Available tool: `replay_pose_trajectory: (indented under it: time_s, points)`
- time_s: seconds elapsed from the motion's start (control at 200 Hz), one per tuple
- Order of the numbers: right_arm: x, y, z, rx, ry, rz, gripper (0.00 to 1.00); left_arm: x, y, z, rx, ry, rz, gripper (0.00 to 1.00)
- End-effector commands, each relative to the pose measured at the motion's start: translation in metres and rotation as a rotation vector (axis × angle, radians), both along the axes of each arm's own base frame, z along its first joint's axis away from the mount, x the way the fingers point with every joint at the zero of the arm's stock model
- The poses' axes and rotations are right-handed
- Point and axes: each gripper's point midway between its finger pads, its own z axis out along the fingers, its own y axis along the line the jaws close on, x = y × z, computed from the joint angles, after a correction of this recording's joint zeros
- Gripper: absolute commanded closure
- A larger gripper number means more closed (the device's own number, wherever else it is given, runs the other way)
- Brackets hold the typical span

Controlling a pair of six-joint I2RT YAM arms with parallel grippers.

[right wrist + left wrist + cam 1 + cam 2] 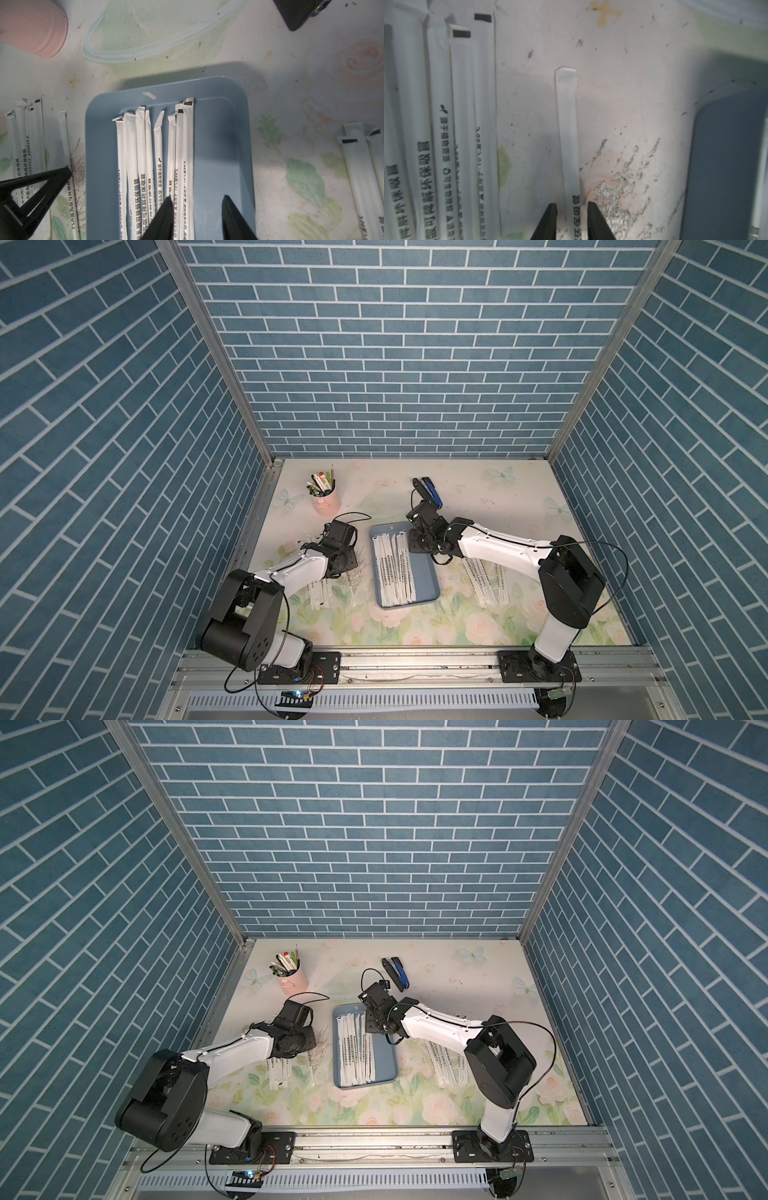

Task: Put the straws into the storage box
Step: Pick up the straw from the center of the board.

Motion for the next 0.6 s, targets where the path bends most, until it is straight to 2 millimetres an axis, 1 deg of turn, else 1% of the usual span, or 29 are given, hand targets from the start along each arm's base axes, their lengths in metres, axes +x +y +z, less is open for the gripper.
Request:
replay_pose_trajectory:
  time_s: [0.0, 0.07, 0.185, 0.3, 0.43, 0.52, 0.595]
  points:
    - [0.004, -0.010, 0.010, -0.014, -0.050, -0.002, 0.61, -0.006, 0.009, -0.006, 0.072, 0.088, -0.006, 0.74]
    - [0.007, -0.012, 0.013, -0.006, -0.063, -0.012, 0.61, -0.006, 0.012, -0.011, 0.100, 0.124, -0.011, 0.75]
    - [0.009, -0.017, 0.015, 0.002, -0.081, -0.029, 0.61, -0.004, 0.014, -0.009, 0.126, 0.142, -0.008, 0.80]
    - [0.010, -0.023, 0.015, 0.007, -0.091, -0.041, 0.61, -0.006, 0.014, -0.010, 0.135, 0.170, -0.010, 0.89]
    - [0.013, -0.028, 0.015, 0.013, -0.099, -0.051, 0.61, -0.011, 0.012, -0.012, 0.121, 0.185, -0.008, 0.96]
    - [0.014, -0.030, 0.015, 0.017, -0.103, -0.051, 0.61, -0.007, 0.009, -0.005, 0.095, 0.161, 0.001, 1.00]
    - [0.014, -0.031, 0.014, 0.014, -0.102, -0.045, 0.61, -0.001, 0.006, 0.006, 0.078, 0.131, 0.014, 1.00]
